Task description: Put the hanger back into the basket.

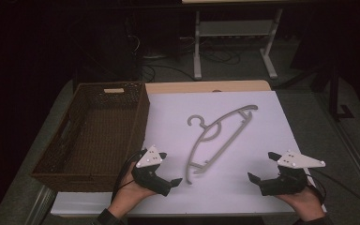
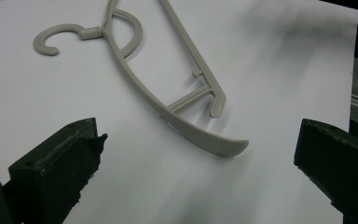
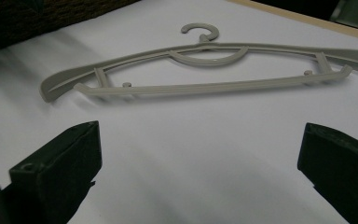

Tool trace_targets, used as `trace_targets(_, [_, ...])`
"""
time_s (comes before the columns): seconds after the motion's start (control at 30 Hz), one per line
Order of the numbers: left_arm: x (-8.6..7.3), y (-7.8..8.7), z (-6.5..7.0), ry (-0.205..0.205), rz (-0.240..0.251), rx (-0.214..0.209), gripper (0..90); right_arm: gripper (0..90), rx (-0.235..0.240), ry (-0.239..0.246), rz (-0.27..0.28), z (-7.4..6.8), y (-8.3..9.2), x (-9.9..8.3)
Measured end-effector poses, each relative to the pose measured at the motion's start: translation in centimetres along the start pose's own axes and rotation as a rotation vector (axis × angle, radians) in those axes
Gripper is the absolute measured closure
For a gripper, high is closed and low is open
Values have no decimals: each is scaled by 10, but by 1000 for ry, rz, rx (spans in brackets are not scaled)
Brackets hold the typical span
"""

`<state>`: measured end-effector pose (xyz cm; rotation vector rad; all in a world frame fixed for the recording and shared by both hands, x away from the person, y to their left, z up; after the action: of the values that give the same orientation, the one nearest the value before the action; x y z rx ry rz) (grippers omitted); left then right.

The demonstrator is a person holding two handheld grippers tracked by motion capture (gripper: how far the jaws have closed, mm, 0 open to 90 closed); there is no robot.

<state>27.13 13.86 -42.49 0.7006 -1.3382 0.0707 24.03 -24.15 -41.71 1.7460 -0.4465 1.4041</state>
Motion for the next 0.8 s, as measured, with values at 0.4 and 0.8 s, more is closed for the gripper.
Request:
trace_targets(0.4, [-5, -3, -1, -2, -24, 16, 0, 0, 4, -14, -20, 4, -7, 0])
trace_targets(0.8, [-4, -1, 0, -7, -13, 12, 0, 0, 2, -25, -20, 13, -24, 10])
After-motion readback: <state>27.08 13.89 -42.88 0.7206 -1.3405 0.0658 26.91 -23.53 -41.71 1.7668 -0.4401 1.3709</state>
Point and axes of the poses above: each handheld gripper's, and its own axes: y roughly backward along the jaws, x roughly out of its top, z roughly to its right, the point moved 2 cm from there along -y, roughly forward along the jaws, and after that the axes turned 9 degrees about z, right-handed, at the moved point
